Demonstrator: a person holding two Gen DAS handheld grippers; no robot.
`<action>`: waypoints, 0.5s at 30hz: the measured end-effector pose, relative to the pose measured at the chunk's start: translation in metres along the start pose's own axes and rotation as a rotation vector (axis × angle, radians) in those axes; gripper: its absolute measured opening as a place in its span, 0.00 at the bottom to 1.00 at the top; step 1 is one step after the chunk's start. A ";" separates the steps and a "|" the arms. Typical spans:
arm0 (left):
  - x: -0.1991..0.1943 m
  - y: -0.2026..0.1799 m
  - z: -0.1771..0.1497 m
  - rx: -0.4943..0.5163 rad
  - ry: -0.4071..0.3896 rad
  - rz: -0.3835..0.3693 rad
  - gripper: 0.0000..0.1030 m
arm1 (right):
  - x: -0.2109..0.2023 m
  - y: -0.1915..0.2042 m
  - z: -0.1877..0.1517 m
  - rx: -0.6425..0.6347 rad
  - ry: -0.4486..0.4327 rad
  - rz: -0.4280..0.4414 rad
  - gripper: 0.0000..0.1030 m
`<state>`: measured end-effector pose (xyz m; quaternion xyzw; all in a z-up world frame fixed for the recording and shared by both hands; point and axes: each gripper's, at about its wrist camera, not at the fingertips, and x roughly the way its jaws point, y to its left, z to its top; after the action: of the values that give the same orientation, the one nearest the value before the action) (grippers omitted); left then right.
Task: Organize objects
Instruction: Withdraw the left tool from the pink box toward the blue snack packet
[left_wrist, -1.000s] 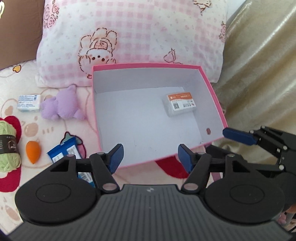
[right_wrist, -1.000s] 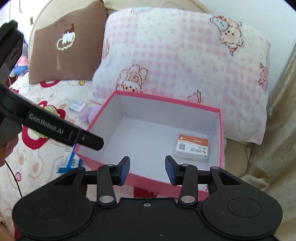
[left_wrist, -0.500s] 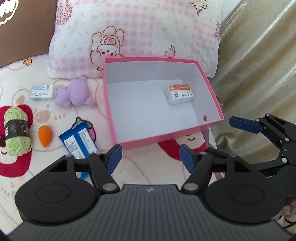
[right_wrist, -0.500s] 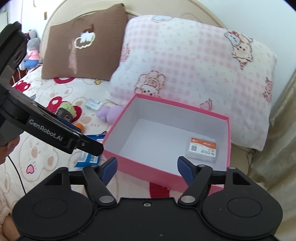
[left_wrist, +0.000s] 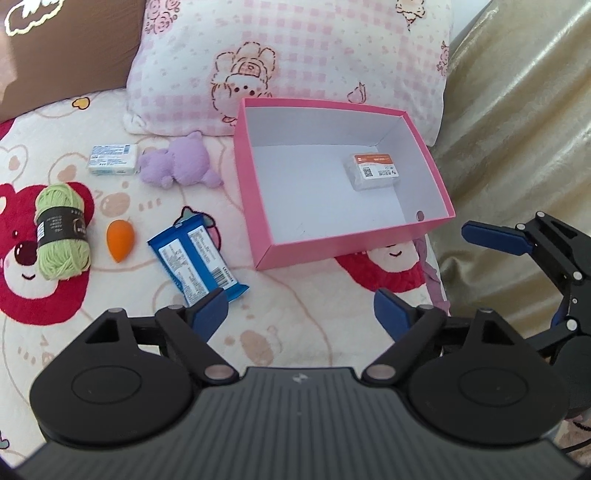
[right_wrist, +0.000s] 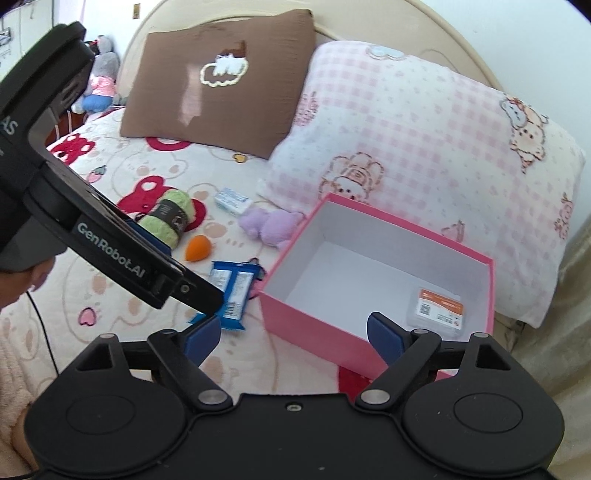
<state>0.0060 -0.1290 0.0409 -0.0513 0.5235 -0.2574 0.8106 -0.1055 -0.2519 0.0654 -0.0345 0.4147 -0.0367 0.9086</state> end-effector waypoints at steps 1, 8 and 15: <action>-0.002 0.003 -0.002 -0.001 -0.002 0.000 0.88 | -0.001 0.003 0.001 -0.003 0.001 0.009 0.87; -0.011 0.026 -0.011 -0.013 -0.014 0.010 0.90 | 0.001 0.025 0.008 -0.034 0.006 0.057 0.87; -0.018 0.051 -0.020 -0.041 -0.029 0.030 0.90 | 0.010 0.043 0.013 -0.039 0.022 0.101 0.87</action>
<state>0.0014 -0.0726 0.0292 -0.0639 0.5175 -0.2335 0.8207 -0.0873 -0.2101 0.0622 -0.0308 0.4266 0.0167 0.9037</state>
